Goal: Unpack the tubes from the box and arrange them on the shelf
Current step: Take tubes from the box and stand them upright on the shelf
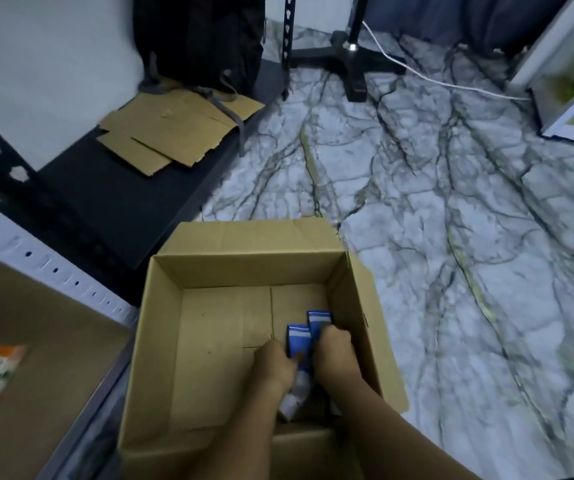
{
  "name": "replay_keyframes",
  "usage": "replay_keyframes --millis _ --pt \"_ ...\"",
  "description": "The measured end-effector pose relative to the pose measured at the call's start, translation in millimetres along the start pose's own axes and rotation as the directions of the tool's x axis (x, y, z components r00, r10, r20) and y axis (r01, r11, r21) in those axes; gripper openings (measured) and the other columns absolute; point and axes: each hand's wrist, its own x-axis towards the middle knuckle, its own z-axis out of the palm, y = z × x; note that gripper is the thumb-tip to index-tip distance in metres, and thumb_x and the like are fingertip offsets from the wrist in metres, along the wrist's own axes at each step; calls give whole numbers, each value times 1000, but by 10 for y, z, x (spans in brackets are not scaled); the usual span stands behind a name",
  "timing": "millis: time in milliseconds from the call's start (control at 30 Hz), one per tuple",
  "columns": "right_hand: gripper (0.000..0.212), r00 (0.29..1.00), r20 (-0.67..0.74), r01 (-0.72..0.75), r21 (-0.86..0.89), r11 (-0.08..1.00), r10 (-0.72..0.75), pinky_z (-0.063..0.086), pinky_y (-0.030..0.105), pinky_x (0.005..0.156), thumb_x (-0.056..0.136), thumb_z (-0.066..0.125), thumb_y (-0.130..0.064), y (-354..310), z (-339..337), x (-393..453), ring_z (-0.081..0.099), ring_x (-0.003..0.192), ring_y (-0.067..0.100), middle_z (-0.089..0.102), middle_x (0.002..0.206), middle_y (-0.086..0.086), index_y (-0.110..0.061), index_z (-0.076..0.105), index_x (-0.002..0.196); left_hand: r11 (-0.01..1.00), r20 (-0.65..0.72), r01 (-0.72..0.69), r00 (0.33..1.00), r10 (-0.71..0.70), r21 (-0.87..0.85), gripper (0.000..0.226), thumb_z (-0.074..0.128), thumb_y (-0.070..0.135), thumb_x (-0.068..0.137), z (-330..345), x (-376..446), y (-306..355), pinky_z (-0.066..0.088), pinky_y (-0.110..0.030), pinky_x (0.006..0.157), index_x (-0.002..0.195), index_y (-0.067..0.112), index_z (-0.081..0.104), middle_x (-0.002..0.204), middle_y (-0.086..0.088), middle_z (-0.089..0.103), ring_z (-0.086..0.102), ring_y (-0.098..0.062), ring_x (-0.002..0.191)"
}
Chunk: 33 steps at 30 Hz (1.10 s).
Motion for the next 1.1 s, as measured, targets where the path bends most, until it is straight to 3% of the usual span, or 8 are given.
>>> replay_keyframes --millis 67,200,367,633,733,867,1000,1100 --pt "22 1000 11 -13 3 1000 12 55 30 86 96 47 -3 -45 26 81 68 102 23 68 112 10 -6 60 113 999 2 12 1000 -12 -35 21 70 35 85 55 107 -32 37 -24 52 84 14 66 79 0 66 58 -11 68" --pt "24 1000 14 -15 -54 998 16 48 29 89 97 44 -4 -154 46 150 64 108 23 65 117 9 -6 58 116 993 4 36 999 -35 -114 7 73 21 82 45 232 -39 48 -22 56 85 16 76 79 2 73 66 -9 72" --pt "18 1000 -25 -16 -81 997 14 44 30 96 95 51 -10 -257 64 145 60 109 22 64 118 7 -13 58 112 966 -6 109 994 -113 -233 8 76 13 82 -106 312 -172 60 -35 77 88 17 75 86 0 74 70 -16 80" --pt "19 992 -94 -64 220 973 86 52 37 88 87 59 -6 -233 -23 -45 64 107 35 64 112 15 -4 61 105 909 -132 -36 991 -20 -415 17 76 3 81 -434 106 -231 51 -16 63 91 14 68 83 3 71 66 -7 73" --pt "29 977 -208 36 325 945 34 53 37 82 79 66 -4 -311 -167 -263 64 100 33 63 107 13 -6 64 108 877 -217 -156 974 61 -454 19 76 2 80 -678 -114 -133 53 -19 67 88 16 66 87 0 73 68 -11 77" --pt "52 929 -362 251 454 855 -80 56 37 78 61 83 -7 -510 -437 -579 64 91 17 64 103 1 -19 64 108 818 -315 -296 937 150 -492 23 76 -1 80 -1042 -444 11 58 -33 82 92 16 66 92 -5 75 72 -19 87" --pt "58 875 -444 421 499 758 -194 57 31 77 58 88 -13 -758 -752 -952 62 89 3 66 99 -12 -29 60 106 754 -431 -446 870 238 -483 22 73 -7 81 -1487 -899 141 54 -16 70 96 7 65 93 -9 73 70 -19 84" --pt "59 818 -504 540 508 671 -277 56 27 74 56 88 -11 -989 -1016 -1314 63 83 -3 66 91 -17 -34 57 100 713 -532 -548 797 286 -439 23 74 -4 82 -1860 -1352 197 53 -13 69 102 5 66 96 -4 72 70 -12 87"
